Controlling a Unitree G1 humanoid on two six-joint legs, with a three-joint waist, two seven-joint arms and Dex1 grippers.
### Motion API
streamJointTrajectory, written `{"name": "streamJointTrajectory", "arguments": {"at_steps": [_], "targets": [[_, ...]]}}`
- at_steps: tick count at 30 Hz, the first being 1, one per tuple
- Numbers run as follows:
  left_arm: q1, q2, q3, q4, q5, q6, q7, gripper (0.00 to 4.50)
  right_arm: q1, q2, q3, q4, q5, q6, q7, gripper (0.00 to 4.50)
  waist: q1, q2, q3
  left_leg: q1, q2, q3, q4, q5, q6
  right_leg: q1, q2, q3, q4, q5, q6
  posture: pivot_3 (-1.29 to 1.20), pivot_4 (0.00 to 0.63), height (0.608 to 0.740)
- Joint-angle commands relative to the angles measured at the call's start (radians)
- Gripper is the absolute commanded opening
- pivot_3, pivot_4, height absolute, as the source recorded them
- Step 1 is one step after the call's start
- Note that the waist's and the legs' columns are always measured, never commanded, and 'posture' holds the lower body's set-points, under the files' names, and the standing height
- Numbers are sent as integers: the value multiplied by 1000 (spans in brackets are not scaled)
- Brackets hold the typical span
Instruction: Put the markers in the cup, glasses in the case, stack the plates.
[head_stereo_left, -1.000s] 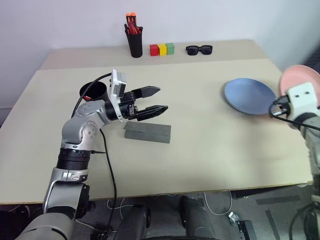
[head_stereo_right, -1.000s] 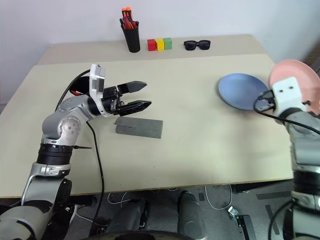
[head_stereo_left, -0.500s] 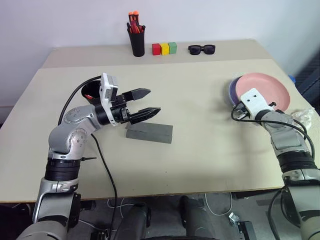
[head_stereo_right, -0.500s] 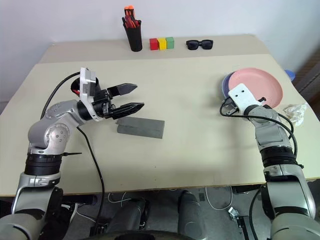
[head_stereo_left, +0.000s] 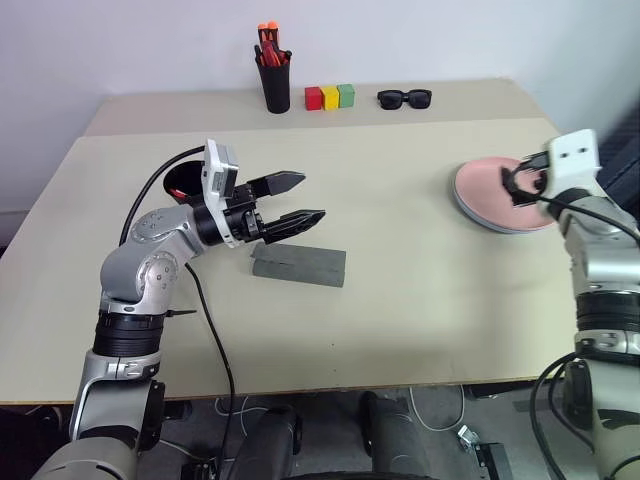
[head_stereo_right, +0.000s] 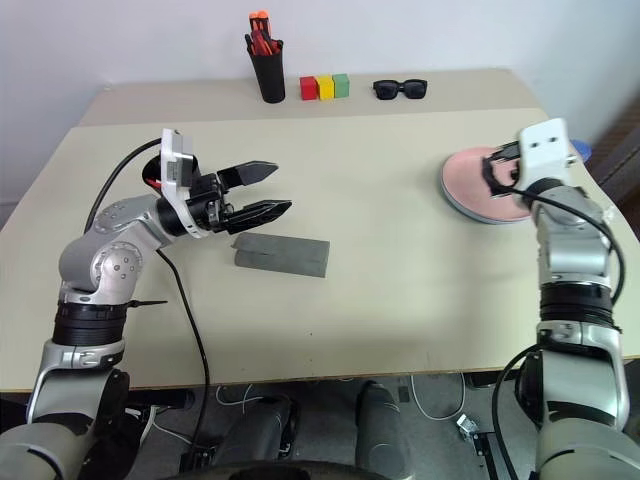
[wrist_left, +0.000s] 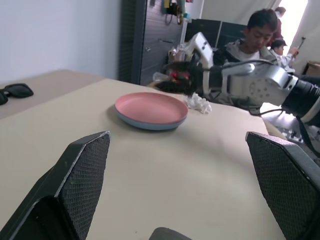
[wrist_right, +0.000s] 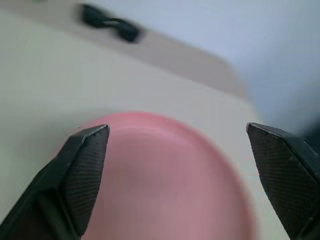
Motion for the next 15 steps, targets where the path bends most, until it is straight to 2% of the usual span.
{"name": "streamJointTrajectory", "arguments": {"at_steps": [1, 6, 15], "targets": [[-15, 0, 10, -15, -15, -10, -7, 4500, 12, -59, -41, 50, -50, -12, -97, 4471, -2, 0, 0, 0, 0, 0, 0, 0, 0, 0, 0, 0, 0, 0, 0, 0, 150, 740], [-16, -1, 1, -18, -11, -9, -10, 4500, -12, -89, -93, 222, -54, 40, -226, 4471, -9, 0, 0, 1, 0, 1, 0, 0, 0, 0, 0, 0, 0, 0, 0, 0, 150, 740], [-13, 9, 3, -35, -17, 2, -4, 4500, -109, -83, -119, 539, 12, 25, -198, 4471, -11, 0, 0, 1, 0, 2, 0, 0, 0, 1, 0, 1, 0, 0, 0, 0, 150, 740]]}}
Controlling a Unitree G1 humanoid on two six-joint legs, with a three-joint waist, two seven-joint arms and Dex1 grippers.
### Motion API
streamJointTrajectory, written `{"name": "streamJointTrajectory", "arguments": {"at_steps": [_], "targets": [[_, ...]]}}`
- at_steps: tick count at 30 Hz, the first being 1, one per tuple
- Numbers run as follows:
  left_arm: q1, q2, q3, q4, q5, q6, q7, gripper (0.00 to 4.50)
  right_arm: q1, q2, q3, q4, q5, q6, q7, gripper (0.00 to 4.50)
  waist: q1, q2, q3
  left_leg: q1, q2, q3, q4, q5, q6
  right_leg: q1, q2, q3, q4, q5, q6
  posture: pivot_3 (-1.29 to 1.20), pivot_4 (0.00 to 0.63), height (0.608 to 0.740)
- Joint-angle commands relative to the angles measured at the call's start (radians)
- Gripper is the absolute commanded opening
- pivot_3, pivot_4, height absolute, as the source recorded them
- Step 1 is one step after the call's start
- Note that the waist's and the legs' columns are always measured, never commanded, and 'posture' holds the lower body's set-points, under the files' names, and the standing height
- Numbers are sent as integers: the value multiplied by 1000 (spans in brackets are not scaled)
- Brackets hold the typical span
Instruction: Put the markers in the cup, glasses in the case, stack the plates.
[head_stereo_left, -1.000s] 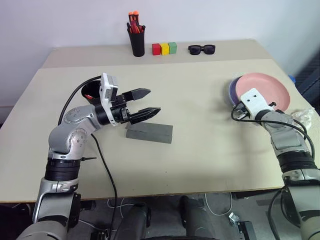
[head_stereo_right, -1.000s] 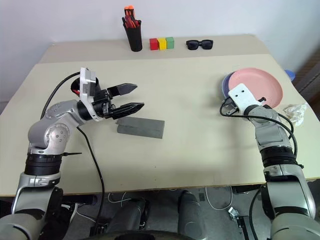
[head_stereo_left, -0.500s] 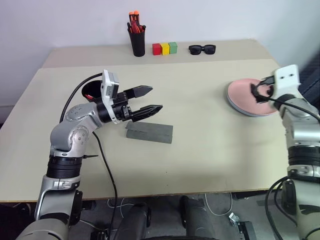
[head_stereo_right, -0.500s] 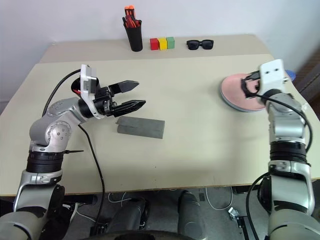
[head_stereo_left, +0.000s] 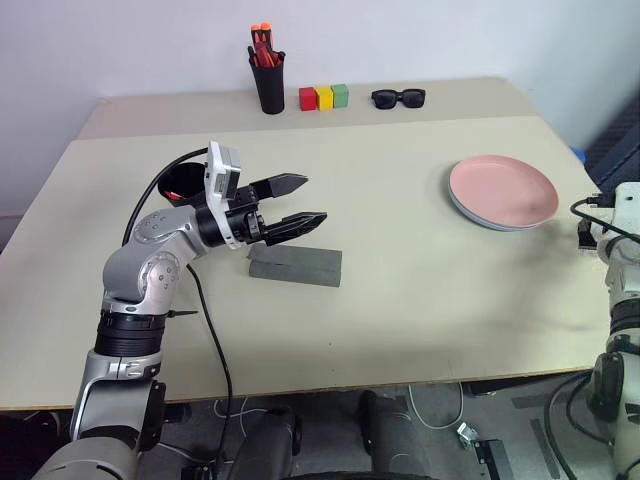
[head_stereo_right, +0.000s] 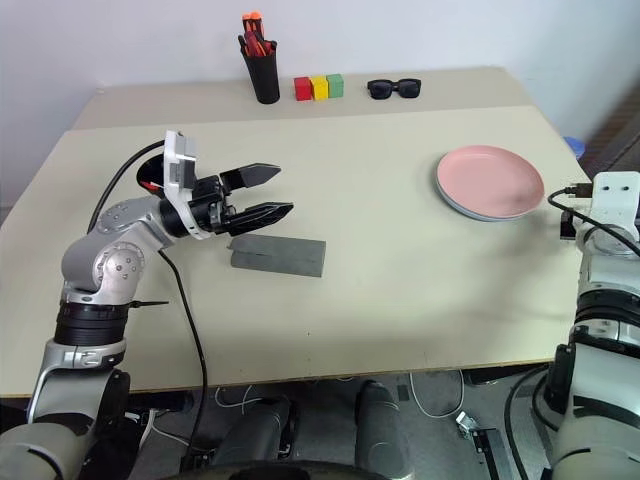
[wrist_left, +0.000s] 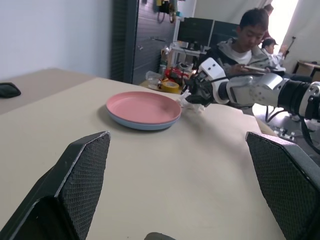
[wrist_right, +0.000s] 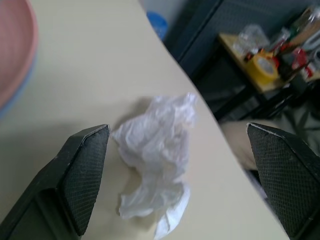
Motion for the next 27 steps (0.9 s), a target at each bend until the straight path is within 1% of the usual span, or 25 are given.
{"name": "streamJointTrajectory", "arguments": {"at_steps": [1, 2, 4, 6, 8, 10, 11, 14, 17, 19, 20, 23, 26, 27], "targets": [[-11, 13, 13, -39, -11, 0, 3, 4500, -51, -21, -32, 91, 38, -23, 18, 4471, 1, 0, 0, 0, 0, 0, 0, 0, 0, 0, 0, 0, 0, 0, 0, 0, 150, 740], [-9, 16, 14, -42, -12, 2, 5, 4500, -57, -23, -29, 116, 38, -26, 21, 4238, 1, 0, 0, 0, 0, 0, 0, 0, 0, 0, 0, 0, 0, 0, 0, 0, 150, 740], [-3, 23, 21, -52, -14, 6, 12, 4500, -69, -26, 1, 151, 17, -51, 32, 3602, 1, 0, 0, 0, 0, 0, 0, 0, 0, 0, 0, 0, -1, 0, 0, 0, 150, 740], [-1, 28, 24, -56, -14, 7, 17, 4500, -81, -27, 17, 177, 8, -60, 27, 2667, 0, 0, 0, 0, 0, 0, 0, 0, 0, 0, 0, 0, -1, 0, 0, 0, 150, 740], [3, 30, 26, -60, -15, 7, 20, 4500, -88, -27, 17, 196, 14, -66, 25, 1485, 0, 0, 0, 0, 0, 0, 0, 0, 0, 0, 0, 0, -1, 0, 0, 0, 150, 740], [5, 30, 25, -63, -12, 2, 24, 4500, -96, -29, 18, 203, 16, -72, 21, 447, 0, 0, 0, 0, 0, 0, 0, 0, 0, 0, 0, 0, -1, 0, 0, 0, 150, 740], [7, 30, 26, -66, -13, 2, 26, 4500, -103, -33, 15, 193, 20, -85, 20, 22, -1, 0, 0, 0, 0, 0, 0, 0, 0, 0, 0, 0, -1, 0, 0, 0, 150, 740], [10, 30, 26, -68, -15, 0, 31, 4500, -119, -38, 3, 148, 39, -133, 29, 22, -2, 0, 0, 0, 0, 0, 0, 0, 0, 0, 0, 0, -1, 0, 0, 0, 150, 740], [13, 28, 25, -68, -12, -5, 35, 4500, -119, -29, 17, 69, 49, -175, 88, 22, -4, 0, 0, 0, 0, 0, 0, 0, 0, 0, 0, 0, -1, 0, 0, 0, 150, 740], [12, 26, 25, -65, -12, -7, 36, 4500, -102, 7, 31, -92, 93, -184, 206, 22, -8, 1, 1, 0, 0, 0, 0, 0, 0, 0, 0, 0, -1, 0, 0, 0, 150, 740], [11, 25, 24, -63, -10, -11, 35, 4500, -90, 22, 50, -170, 91, -182, 229, 22, -14, 1, 1, 0, 0, 0, 0, 0, 0, 0, 0, 0, -1, 0, 0, 0, 150, 740], [7, 18, 21, -57, -8, -16, 36, 4500, -65, 63, 87, -326, 108, -108, 298, 22, -23, 1, 1, 0, 0, -1, 0, 0, 0, 0, 0, 0, 0, 0, 1, 0, 150, 740], [3, 12, 19, -56, -8, -18, 36, 4500, -47, 98, 124, -394, 123, -19, 372, 22, -21, 0, 0, 0, 0, -2, 0, 0, 0, 0, 0, -1, 0, 0, 1, 0, 150, 740], [4, 12, 20, -57, -9, -17, 37, 4500, -38, 106, 132, -399, 127, -4, 392, 269, -19, 0, 0, 0, 0, -2, 0, 0, 0, 0, 0, 0, 0, 0, 1, 0, 150, 740]]}}
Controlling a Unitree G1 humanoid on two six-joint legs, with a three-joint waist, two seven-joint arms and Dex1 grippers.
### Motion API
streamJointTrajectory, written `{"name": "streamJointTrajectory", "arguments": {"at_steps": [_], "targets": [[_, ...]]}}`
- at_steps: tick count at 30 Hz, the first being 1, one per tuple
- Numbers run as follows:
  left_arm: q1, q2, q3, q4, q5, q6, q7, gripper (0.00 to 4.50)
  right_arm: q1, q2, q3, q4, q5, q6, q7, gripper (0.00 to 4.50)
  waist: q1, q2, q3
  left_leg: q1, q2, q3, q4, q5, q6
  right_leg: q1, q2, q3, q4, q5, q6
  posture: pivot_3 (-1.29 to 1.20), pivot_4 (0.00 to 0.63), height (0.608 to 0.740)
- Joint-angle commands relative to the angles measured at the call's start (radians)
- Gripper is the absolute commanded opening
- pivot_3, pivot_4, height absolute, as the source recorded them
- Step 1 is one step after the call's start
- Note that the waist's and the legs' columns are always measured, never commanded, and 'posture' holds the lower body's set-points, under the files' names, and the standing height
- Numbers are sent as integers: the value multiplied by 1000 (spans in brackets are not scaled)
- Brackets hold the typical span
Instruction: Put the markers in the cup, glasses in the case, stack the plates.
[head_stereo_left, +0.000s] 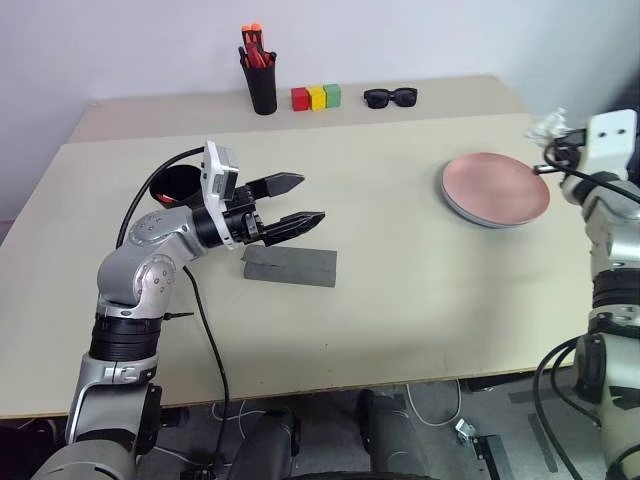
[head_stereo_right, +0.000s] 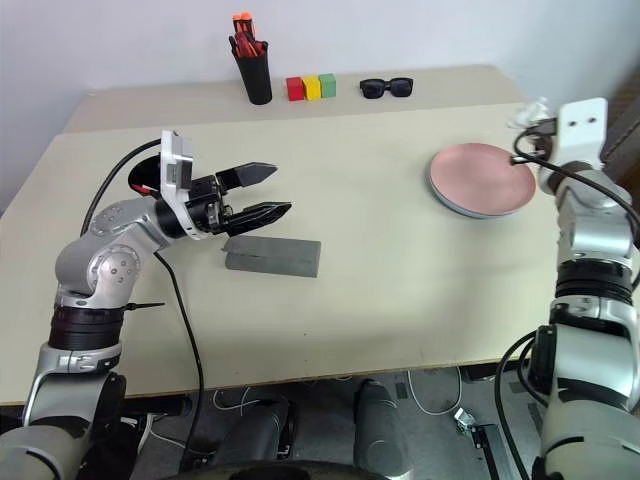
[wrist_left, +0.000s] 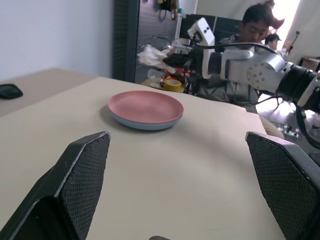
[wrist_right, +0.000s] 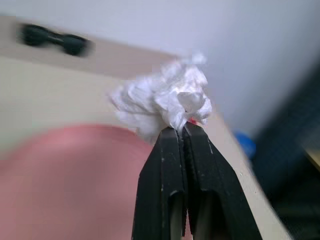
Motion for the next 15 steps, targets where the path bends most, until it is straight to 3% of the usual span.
{"name": "streamJointTrajectory", "arguments": {"at_steps": [1, 4, 9, 12, 15], "targets": [[-12, 2, 16, -22, -7, -16, 4, 4500, 29, 14, 39, -49, 8, 62, 78, 549, 6, 0, 0, 0, 0, 0, 0, 0, 0, 0, 0, 0, 0, 0, 0, 0, 150, 740], [5, 10, 27, -40, -13, -9, 13, 4500, 26, 16, 51, -25, -12, 70, 61, 1781, 15, 1, 1, -1, -1, 0, 0, 0, 0, 0, -1, 0, 0, 0, 0, 0, 150, 740], [38, 26, 43, -72, -19, -1, 30, 4500, -15, -3, 42, 1, -33, 17, 11, 4438, 21, 1, 1, -1, -1, 0, 0, 0, 0, -2, -1, 0, 0, 0, 0, 0, 150, 740], [53, 41, 62, -78, -37, 8, 32, 4500, -32, 34, -5, -69, 41, 19, 30, 4438, 20, 1, 1, -1, 0, 1, 0, 0, 0, -2, 0, 0, 0, 0, 0, 0, 150, 740], [86, 59, 82, -109, -59, 15, 31, 4500, 27, 89, -39, -281, 205, 79, 173, 4438, 17, 1, 1, -1, 0, 1, 0, 0, 0, -2, 0, 0, 0, 0, 0, 0, 150, 740]]}}
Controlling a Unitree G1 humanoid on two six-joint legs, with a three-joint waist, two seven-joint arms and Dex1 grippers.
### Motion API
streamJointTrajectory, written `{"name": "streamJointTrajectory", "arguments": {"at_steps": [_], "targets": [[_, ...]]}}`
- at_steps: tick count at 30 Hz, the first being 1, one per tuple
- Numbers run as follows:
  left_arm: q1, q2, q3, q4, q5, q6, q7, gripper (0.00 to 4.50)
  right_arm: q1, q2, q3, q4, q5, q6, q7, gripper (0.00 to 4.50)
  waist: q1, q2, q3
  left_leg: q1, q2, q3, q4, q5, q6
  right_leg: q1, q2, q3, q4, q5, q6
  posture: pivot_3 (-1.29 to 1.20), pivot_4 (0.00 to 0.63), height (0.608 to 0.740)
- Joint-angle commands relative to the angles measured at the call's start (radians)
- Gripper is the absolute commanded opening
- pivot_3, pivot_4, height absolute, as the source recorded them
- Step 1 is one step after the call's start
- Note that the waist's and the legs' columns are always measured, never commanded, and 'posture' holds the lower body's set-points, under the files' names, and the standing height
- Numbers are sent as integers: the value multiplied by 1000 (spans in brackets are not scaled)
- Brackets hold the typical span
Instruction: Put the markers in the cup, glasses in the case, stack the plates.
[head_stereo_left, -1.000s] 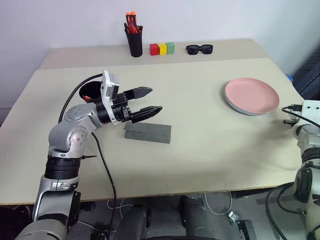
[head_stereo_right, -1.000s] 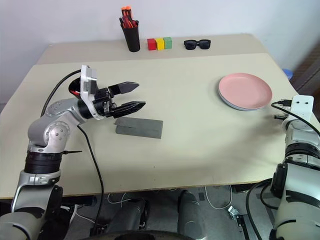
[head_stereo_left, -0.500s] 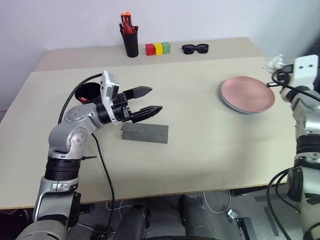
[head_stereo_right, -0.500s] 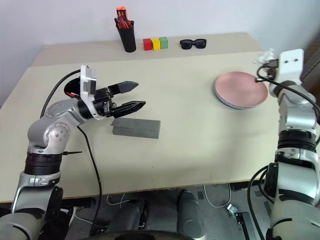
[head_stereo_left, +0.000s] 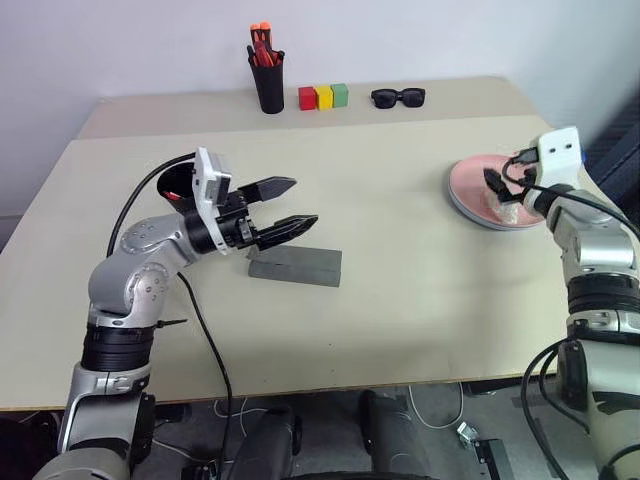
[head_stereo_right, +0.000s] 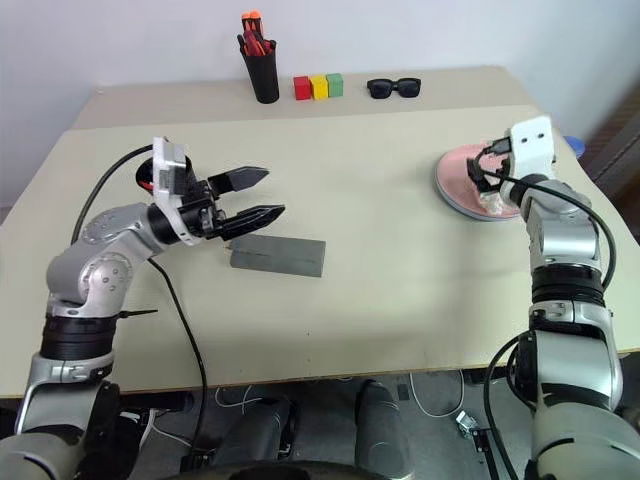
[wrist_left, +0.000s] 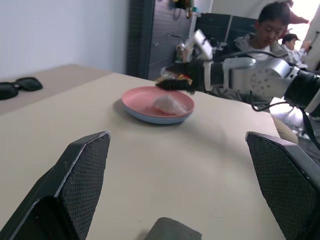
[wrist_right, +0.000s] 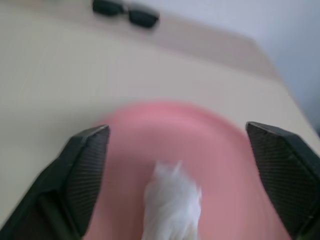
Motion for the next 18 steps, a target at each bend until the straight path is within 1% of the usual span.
{"name": "streamJointTrajectory", "arguments": {"at_steps": [1, 2, 4, 6, 8, 10, 11, 12, 14, 15, 16, 18], "targets": [[35, 28, 46, -71, -41, 4, -5, 4500, 50, 40, -36, -273, 177, 37, 155, 4438, 0, 0, 0, 0, 0, 0, 0, 0, 0, 0, 0, 0, 0, 0, 0, 0, 150, 740], [46, 30, 45, -89, -44, 10, 3, 4500, 75, 36, -45, -317, 215, 62, 197, 4438, 2, 0, 0, 0, 0, -1, 0, 0, 0, 0, 0, 0, 0, 0, 0, 0, 150, 740], [89, 59, 75, -110, -59, 13, -3, 4500, 169, 9, -32, -507, 347, 173, 322, 4438, 12, 0, 0, 0, 0, -1, 0, 0, 0, 0, 0, 0, 0, 0, 0, 0, 150, 740], [124, 84, 92, -131, -72, 21, -1, 4500, 274, -45, -23, -681, 451, 244, 453, 4438, 17, 0, 0, -1, 0, -3, 0, -1, 1, 0, 0, -1, 0, 0, 0, 0, 150, 740], [161, 109, 105, -135, -77, 28, -13, 4500, 360, -77, -19, -792, 513, 296, 503, 4438, 14, 0, 0, -2, 0, -4, 0, -1, 1, 0, -1, -1, 0, 0, 0, 0, 150, 740], [194, 130, 99, -132, -49, 6, -22, 4500, 413, -118, 33, -818, 466, 289, 541, 4438, 12, 0, 0, -1, 0, -2, 1, -1, 1, 1, -1, -1, -1, -1, 1, 0, 150, 740], [198, 140, 96, -130, -52, 21, -22, 4500, 413, -143, 54, -806, 471, 336, 555, 4438, 10, 0, 0, 0, 0, -1, 1, -1, 1, 2, -1, -1, -1, -1, 1, 0, 150, 740], [201, 151, 103, -124, -63, 37, -24, 4500, 403, -145, 64, -796, 445, 328, 532, 4438, 9, 0, 0, 1, 0, -1, 1, -1, 1, 3, -1, -1, -1, -1, 1, 0, 150, 740], [211, 153, 108, -127, -64, 31, -20, 4500, 381, -116, 4, -834, 574, 395, 508, 4438, 9, 0, 0, 1, 0, -1, 2, -1, 1, 3, 0, -1, 0, -1, 0, 0, 150, 740], [225, 154, 114, -124, -50, 6, -23, 4500, 384, -113, -4, -868, 590, 397, 504, 4438, 9, 0, 0, 1, 1, -1, 2, -1, 1, 3, 0, -1, 0, -1, 0, 0, 150, 740], [236, 152, 117, -127, -38, -11, -20, 4500, 394, -124, -4, -893, 592, 394, 516, 4438, 9, 0, 0, 2, 1, -1, 2, -1, 1, 3, 0, -1, 1, -1, 0, 0, 150, 740], [257, 154, 135, -123, -28, -39, -18, 4500, 411, -149, 30, -935, 533, 358, 524, 4438, 10, 0, 0, 1, 1, -1, 1, -1, 1, 2, 0, -1, 1, -1, 0, 0, 150, 740]]}}
